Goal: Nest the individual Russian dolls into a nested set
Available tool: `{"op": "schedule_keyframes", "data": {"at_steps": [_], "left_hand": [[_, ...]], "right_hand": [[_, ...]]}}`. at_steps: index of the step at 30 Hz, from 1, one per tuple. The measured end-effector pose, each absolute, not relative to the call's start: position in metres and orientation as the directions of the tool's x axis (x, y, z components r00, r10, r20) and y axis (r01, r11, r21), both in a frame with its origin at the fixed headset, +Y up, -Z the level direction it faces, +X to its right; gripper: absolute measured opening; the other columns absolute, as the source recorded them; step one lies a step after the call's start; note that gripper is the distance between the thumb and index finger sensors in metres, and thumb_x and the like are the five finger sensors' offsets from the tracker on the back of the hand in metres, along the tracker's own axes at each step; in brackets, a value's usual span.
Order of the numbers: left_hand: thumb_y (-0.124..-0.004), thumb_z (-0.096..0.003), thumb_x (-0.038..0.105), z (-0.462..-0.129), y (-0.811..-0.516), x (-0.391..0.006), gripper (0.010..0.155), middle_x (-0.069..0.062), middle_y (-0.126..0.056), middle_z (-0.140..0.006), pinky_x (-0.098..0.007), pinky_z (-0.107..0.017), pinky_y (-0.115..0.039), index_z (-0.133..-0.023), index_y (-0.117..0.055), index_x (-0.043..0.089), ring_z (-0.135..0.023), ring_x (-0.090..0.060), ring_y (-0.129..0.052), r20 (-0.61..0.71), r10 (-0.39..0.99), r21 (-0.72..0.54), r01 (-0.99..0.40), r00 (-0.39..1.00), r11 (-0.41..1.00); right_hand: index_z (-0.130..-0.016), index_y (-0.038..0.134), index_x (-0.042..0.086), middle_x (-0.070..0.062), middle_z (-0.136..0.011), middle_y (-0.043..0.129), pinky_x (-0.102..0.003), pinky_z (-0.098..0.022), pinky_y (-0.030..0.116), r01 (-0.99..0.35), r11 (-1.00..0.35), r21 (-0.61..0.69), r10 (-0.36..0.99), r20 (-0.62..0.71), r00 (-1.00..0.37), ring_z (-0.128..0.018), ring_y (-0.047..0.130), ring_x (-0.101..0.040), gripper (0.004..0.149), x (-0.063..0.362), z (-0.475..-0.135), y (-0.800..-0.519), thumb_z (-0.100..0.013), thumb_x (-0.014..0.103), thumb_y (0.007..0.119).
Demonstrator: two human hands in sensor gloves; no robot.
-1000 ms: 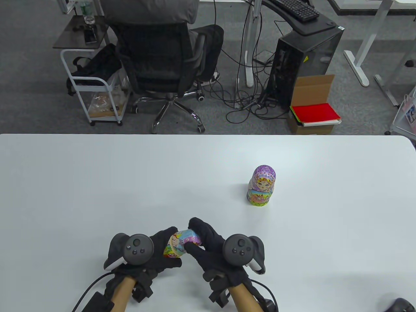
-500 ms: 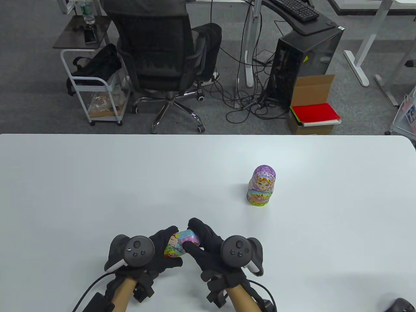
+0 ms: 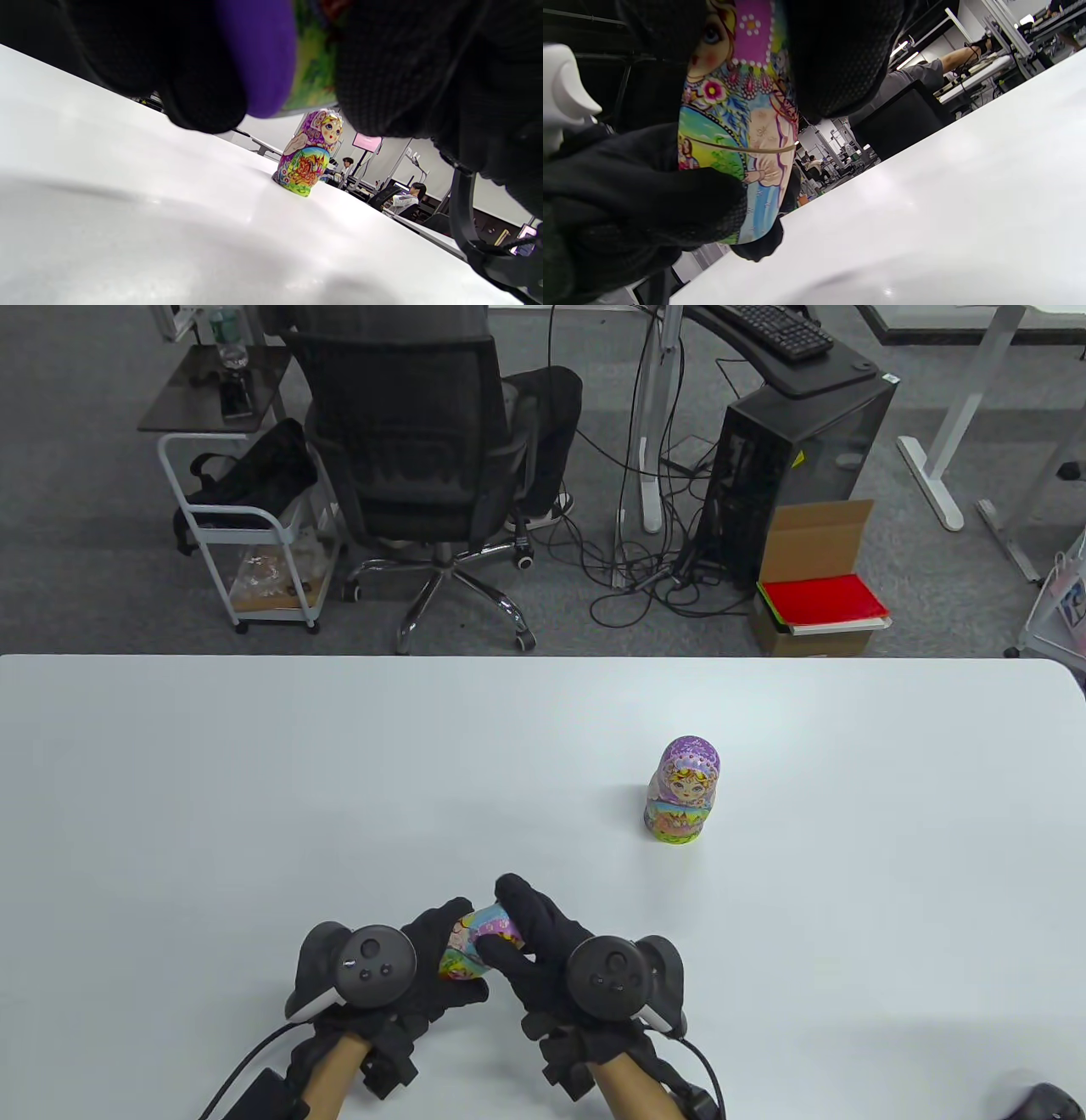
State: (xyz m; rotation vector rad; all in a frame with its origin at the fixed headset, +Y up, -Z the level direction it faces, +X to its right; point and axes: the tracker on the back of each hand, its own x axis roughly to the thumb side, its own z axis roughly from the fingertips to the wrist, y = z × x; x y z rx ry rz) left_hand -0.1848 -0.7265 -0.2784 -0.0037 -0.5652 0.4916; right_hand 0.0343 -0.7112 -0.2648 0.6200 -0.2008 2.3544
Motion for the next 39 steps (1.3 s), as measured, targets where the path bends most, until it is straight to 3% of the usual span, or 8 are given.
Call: {"op": "schedule_keyframes", "data": {"at_steps": [10,18,20,23,27,31,35,39], "left_hand": [[-0.094,-0.0411,0.047,-0.284,-0.737,-0.185,0.092,-0.026,-0.079,-0.097,-0.057,-0.05,-0.086,-0.108,-0.056,-0.003,-0.062,-0.033,-0.1,0.482,0.481,-0.187,-0.45,0.732,0.873],[-0.086,-0.0459,0.053,-0.291,-0.754,-0.187,0.098,-0.022,-0.064,-0.11,-0.064,-0.063,-0.069,-0.115,-0.038,0.003,-0.088,-0.041,-0.083,0.44,0.492,-0.271,-0.412,0.751,0.87],[-0.084,-0.047,0.054,-0.292,-0.753,-0.187,0.103,-0.023,-0.054,-0.115,-0.072,-0.064,-0.057,-0.117,-0.028,0.003,-0.097,-0.048,-0.068,0.435,0.486,-0.271,-0.404,0.758,0.874],[-0.081,-0.0476,0.058,-0.295,-0.752,-0.193,0.107,-0.026,-0.045,-0.119,-0.077,-0.063,-0.048,-0.118,-0.021,0.003,-0.103,-0.053,-0.052,0.427,0.402,-0.221,-0.337,0.81,0.915],[-0.078,-0.0487,0.06,-0.299,-0.756,-0.204,0.106,-0.028,-0.04,-0.12,-0.079,-0.062,-0.04,-0.118,-0.021,0.004,-0.104,-0.056,-0.042,0.378,0.414,-0.231,-0.348,0.828,0.908],[-0.077,-0.0491,0.061,-0.303,-0.756,-0.21,0.105,-0.028,-0.038,-0.12,-0.08,-0.062,-0.037,-0.119,-0.021,0.005,-0.104,-0.057,-0.038,0.354,0.422,-0.209,-0.369,0.835,0.906],[-0.076,-0.049,0.061,-0.305,-0.756,-0.211,0.105,-0.028,-0.036,-0.121,-0.08,-0.062,-0.035,-0.119,-0.021,0.006,-0.104,-0.057,-0.036,0.354,0.436,-0.212,-0.383,0.827,0.899],[-0.076,-0.0491,0.062,-0.307,-0.755,-0.211,0.104,-0.028,-0.036,-0.121,-0.08,-0.062,-0.035,-0.119,-0.022,0.007,-0.105,-0.056,-0.035,0.358,0.44,-0.198,-0.394,0.824,0.898]], "right_hand": [[-0.112,0.045,0.017,-0.013,-0.106,0.067,-0.031,-0.063,0.088,-0.605,-0.796,-0.035,0.525,0.459,-0.717,-0.084,0.095,-0.026,0.071,0.024,-0.262,-0.717,-0.061,0.058,0.071],[-0.113,0.042,0.017,-0.011,-0.11,0.061,-0.039,-0.069,0.082,-0.605,-0.794,0.06,0.573,0.405,-0.712,-0.09,0.087,-0.032,0.069,0.022,-0.274,-0.72,-0.063,0.055,0.071],[-0.113,0.043,0.017,-0.011,-0.11,0.061,-0.04,-0.069,0.081,-0.53,-0.848,0.009,0.49,0.392,-0.779,-0.089,0.087,-0.032,0.069,0.019,-0.276,-0.711,-0.063,0.055,0.072],[-0.113,0.045,0.018,-0.01,-0.11,0.062,-0.04,-0.068,0.082,-0.275,-0.958,-0.085,0.228,0.36,-0.905,-0.089,0.088,-0.031,0.069,0.008,-0.283,-0.702,-0.062,0.056,0.072],[-0.112,0.047,0.021,-0.007,-0.109,0.066,-0.04,-0.067,0.082,-0.023,-0.992,-0.123,-0.02,0.344,-0.939,-0.087,0.09,-0.028,0.068,-0.007,-0.295,-0.712,-0.061,0.059,0.071],[-0.113,0.044,0.024,-0.003,-0.11,0.064,-0.04,-0.069,0.081,0.027,-0.987,-0.157,-0.081,0.351,-0.933,-0.089,0.089,-0.025,0.069,-0.009,-0.303,-0.716,-0.06,0.062,0.068],[-0.118,0.028,0.024,-0.006,-0.122,0.045,-0.054,-0.078,0.067,-0.003,-0.982,-0.188,-0.068,0.368,-0.927,-0.11,0.065,-0.036,0.085,0.008,-0.301,-0.704,-0.055,0.076,0.052],[-0.119,0.013,0.022,-0.011,-0.125,0.025,-0.06,-0.083,0.05,-0.028,-0.934,-0.356,-0.023,0.138,-0.99,-0.117,0.036,-0.044,0.087,0.067,-0.328,-0.673,-0.059,0.074,0.048]]}}
